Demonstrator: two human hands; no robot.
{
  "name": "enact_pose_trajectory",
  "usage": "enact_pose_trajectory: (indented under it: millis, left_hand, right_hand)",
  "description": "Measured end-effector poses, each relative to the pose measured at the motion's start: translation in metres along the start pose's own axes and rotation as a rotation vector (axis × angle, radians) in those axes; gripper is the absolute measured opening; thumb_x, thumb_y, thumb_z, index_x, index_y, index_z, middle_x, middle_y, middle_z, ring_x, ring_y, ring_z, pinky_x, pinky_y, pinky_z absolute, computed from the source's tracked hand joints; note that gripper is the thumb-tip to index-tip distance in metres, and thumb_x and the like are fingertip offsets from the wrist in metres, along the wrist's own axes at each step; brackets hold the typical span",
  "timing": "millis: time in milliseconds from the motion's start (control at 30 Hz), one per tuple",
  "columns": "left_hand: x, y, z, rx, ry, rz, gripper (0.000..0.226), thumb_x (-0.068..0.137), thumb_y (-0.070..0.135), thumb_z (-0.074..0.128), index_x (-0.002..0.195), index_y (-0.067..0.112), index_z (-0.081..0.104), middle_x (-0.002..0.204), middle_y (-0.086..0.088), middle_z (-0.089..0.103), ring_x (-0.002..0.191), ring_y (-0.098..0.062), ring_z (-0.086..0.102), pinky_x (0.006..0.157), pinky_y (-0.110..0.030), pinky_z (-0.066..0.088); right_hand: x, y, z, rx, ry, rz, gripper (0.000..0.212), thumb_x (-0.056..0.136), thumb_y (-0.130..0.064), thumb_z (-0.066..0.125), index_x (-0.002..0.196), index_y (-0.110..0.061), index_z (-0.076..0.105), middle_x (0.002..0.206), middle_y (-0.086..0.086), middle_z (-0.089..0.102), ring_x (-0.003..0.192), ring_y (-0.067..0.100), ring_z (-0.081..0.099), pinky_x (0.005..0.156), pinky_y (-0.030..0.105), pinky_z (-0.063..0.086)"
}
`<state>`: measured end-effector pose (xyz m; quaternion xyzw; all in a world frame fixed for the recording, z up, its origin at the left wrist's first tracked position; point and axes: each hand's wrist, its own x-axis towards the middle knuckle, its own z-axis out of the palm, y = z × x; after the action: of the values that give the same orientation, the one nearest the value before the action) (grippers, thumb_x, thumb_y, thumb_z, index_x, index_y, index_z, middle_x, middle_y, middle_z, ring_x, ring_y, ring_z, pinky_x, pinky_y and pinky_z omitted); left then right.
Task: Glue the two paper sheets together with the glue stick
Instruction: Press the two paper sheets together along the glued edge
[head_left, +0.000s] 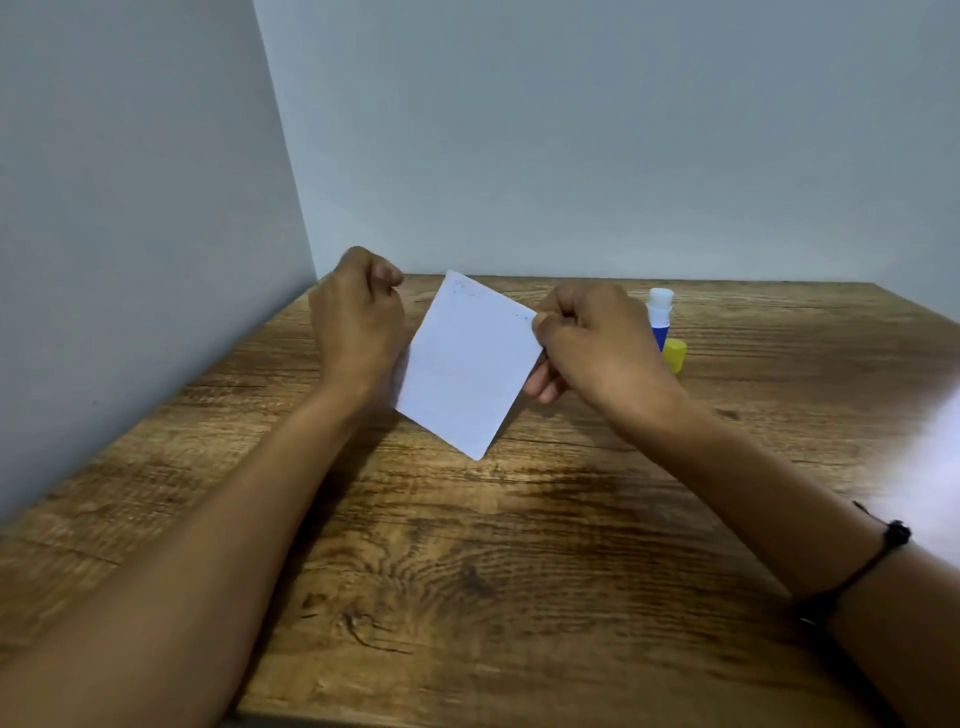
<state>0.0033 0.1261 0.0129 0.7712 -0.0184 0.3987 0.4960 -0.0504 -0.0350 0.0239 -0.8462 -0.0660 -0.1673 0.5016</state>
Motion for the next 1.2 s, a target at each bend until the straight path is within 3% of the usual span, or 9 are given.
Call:
enact_pose_trajectory:
  millis: [100, 200, 300, 433, 533, 633, 800, 1000, 1200]
  left_hand:
    - [-0.002, 0.013, -0.009, 0.051, -0.051, 0.256, 0.015, 0.087, 0.010, 0.043, 0.091, 0.006, 0.057, 0.081, -0.010, 0.064, 0.075, -0.018, 0.055, 0.067, -0.027, 0.038]
    - [-0.010, 0.033, -0.008, 0.156, -0.344, 0.641, 0.025, 0.086, 0.023, 0.046, 0.091, 0.005, 0.063, 0.085, -0.008, 0.067, 0.084, -0.024, 0.054, 0.074, -0.031, 0.037]
    - [-0.012, 0.039, -0.008, 0.267, -0.567, 0.777, 0.040, 0.083, 0.036, 0.041, 0.084, 0.003, 0.064, 0.071, -0.008, 0.064, 0.075, -0.025, 0.053, 0.069, -0.032, 0.032]
    - [-0.012, 0.039, -0.010, 0.305, -0.617, 0.815, 0.040, 0.083, 0.039, 0.041, 0.074, 0.004, 0.060, 0.056, 0.005, 0.042, 0.056, -0.016, 0.039, 0.067, -0.031, 0.031]
    - [-0.010, 0.043, -0.012, 0.299, -0.627, 0.755, 0.033, 0.082, 0.034, 0.050, 0.071, 0.006, 0.063, 0.050, 0.001, 0.046, 0.049, -0.016, 0.039, 0.057, -0.027, 0.031]
    - [-0.009, 0.047, -0.014, 0.239, -0.613, 0.630, 0.031, 0.082, 0.033, 0.052, 0.075, 0.007, 0.067, 0.055, -0.006, 0.056, 0.053, -0.019, 0.044, 0.050, -0.020, 0.025]
    - [-0.008, 0.047, -0.019, 0.138, -0.607, 0.508, 0.017, 0.084, 0.019, 0.059, 0.076, 0.008, 0.068, 0.061, -0.005, 0.059, 0.060, -0.017, 0.047, 0.052, -0.021, 0.028]
    - [-0.007, 0.043, -0.018, 0.132, -0.591, 0.417, 0.014, 0.086, 0.011, 0.054, 0.080, 0.009, 0.066, 0.072, -0.009, 0.064, 0.070, -0.020, 0.053, 0.059, -0.026, 0.035]
    - [-0.015, 0.047, -0.014, 0.075, -0.602, 0.400, 0.018, 0.088, 0.018, 0.052, 0.079, 0.006, 0.063, 0.071, -0.013, 0.065, 0.067, -0.027, 0.053, 0.058, -0.031, 0.036]
  right_hand:
    - [-0.002, -0.002, -0.006, -0.092, -0.025, -0.046, 0.022, 0.086, -0.002, 0.039, 0.077, -0.004, 0.058, 0.058, 0.019, 0.067, 0.051, 0.030, 0.066, 0.055, 0.039, 0.058]
    - [-0.004, -0.008, -0.004, -0.204, -0.031, -0.133, 0.021, 0.088, -0.005, 0.041, 0.078, -0.002, 0.059, 0.061, 0.021, 0.068, 0.054, 0.028, 0.066, 0.062, 0.040, 0.058]
    - [-0.004, -0.012, -0.006, -0.312, -0.007, -0.234, 0.019, 0.090, -0.013, 0.046, 0.081, -0.003, 0.061, 0.070, 0.018, 0.068, 0.072, 0.032, 0.065, 0.074, 0.047, 0.053]
    - [-0.008, -0.016, -0.010, -0.378, -0.019, -0.307, 0.017, 0.090, -0.016, 0.048, 0.075, -0.014, 0.055, 0.067, 0.005, 0.059, 0.076, 0.028, 0.063, 0.075, 0.043, 0.052]
    - [-0.007, -0.019, -0.011, -0.356, -0.025, -0.302, 0.016, 0.089, -0.016, 0.050, 0.076, -0.013, 0.059, 0.067, 0.003, 0.059, 0.075, 0.027, 0.064, 0.076, 0.044, 0.052]
    - [-0.005, -0.021, -0.012, -0.287, 0.015, -0.289, 0.017, 0.088, -0.016, 0.052, 0.079, -0.008, 0.064, 0.062, 0.003, 0.060, 0.067, 0.023, 0.064, 0.073, 0.040, 0.053]
    - [-0.004, -0.022, -0.009, -0.209, 0.006, -0.253, 0.016, 0.089, -0.013, 0.051, 0.081, -0.006, 0.063, 0.060, 0.000, 0.061, 0.049, 0.011, 0.063, 0.056, 0.022, 0.053]
    - [-0.002, -0.016, -0.011, -0.034, -0.012, -0.130, 0.022, 0.083, 0.000, 0.046, 0.074, -0.010, 0.063, 0.061, 0.006, 0.066, 0.045, 0.010, 0.061, 0.048, 0.024, 0.052]
    - [-0.003, -0.012, -0.005, 0.025, -0.004, -0.151, 0.026, 0.084, -0.032, 0.061, 0.069, -0.011, 0.057, 0.055, 0.004, 0.059, 0.045, 0.013, 0.058, 0.048, 0.029, 0.051]
